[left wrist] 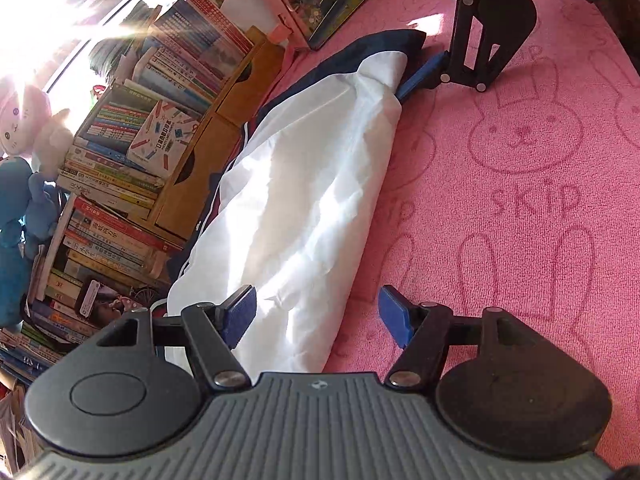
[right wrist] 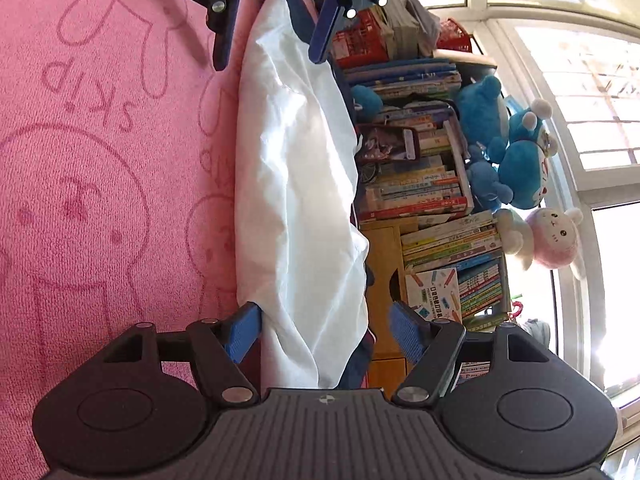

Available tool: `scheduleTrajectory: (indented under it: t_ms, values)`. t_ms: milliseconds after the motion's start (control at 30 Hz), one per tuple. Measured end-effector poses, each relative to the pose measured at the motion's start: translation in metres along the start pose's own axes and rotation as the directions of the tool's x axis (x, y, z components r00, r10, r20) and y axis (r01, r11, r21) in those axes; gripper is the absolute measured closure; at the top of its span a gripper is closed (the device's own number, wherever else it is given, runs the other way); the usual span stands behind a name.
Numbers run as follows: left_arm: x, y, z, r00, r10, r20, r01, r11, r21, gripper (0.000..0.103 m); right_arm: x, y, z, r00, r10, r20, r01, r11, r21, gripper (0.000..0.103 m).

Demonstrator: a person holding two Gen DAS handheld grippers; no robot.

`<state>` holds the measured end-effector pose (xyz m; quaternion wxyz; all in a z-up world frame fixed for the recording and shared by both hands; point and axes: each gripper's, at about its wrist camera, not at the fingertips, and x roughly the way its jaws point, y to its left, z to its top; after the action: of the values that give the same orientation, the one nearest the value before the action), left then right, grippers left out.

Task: Fold clothes
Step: 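Grasp the jacket edge with the left gripper beside the right gripper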

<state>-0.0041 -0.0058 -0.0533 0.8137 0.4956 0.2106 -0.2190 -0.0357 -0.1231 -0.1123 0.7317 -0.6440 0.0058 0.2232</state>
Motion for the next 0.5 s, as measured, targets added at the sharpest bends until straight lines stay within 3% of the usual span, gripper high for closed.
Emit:
scheduleTrajectory:
  t_ms: [100, 200, 400, 467, 500]
  values:
    - [0.017, 0.003, 0.005, 1.0, 0.025, 0.001, -0.025, 1.0, -0.001, 0.036, -0.011, -0.009, -0.007, 0.998, 0.06, -0.009, -0.059, 0.996, 0.074, 0.025]
    - [0.026, 0.009, 0.008, 1.0, 0.028, 0.007, -0.028, 0.999, -0.041, 0.036, -0.021, -0.008, 0.002, 0.994, 0.103, 0.045, -0.108, 0.987, 0.119, 0.02]
    - [0.014, 0.024, 0.009, 0.999, 0.035, 0.011, -0.033, 0.993, -0.111, 0.036, 0.007, -0.006, 0.045, 0.983, 0.093, 0.161, -0.125, 0.971, 0.205, 0.02]
    - [0.009, 0.027, 0.009, 0.999, 0.034, 0.02, -0.031, 0.992, -0.122, 0.036, 0.025, -0.009, 0.054, 0.98, 0.116, 0.162, -0.154, 0.957, 0.245, 0.027]
    - [0.008, 0.028, 0.008, 0.999, 0.031, 0.024, -0.028, 0.993, -0.119, 0.036, 0.035, -0.008, 0.058, 0.982, 0.121, 0.146, -0.155, 0.955, 0.251, 0.04]
